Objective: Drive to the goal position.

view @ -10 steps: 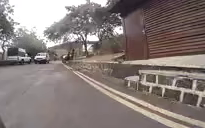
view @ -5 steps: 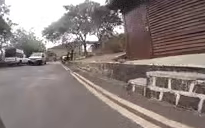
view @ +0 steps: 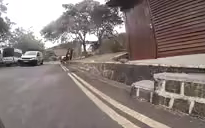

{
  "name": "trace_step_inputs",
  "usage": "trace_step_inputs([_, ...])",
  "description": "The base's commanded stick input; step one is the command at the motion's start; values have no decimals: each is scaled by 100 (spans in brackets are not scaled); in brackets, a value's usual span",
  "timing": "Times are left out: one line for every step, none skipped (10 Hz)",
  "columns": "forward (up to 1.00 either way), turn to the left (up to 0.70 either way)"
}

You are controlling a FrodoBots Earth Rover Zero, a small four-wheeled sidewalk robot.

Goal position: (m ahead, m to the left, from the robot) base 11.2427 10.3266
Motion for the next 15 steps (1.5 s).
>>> trace_step_inputs([0,45])
trace_step_inputs([0,45])
trace_step_inputs([0,45])
trace_step_inputs([0,45])
trace_step_inputs([0,45])
trace_step_inputs([0,45])
trace_step_inputs([0,45])
trace_step_inputs([0,45])
trace_step_inputs([0,0])
trace_step_inputs([0,0])
trace_step_inputs([0,0])
trace_step_inputs([0,0])
trace_step_inputs([0,0])
trace_step_inputs([0,0])
trace_step_inputs([0,0])
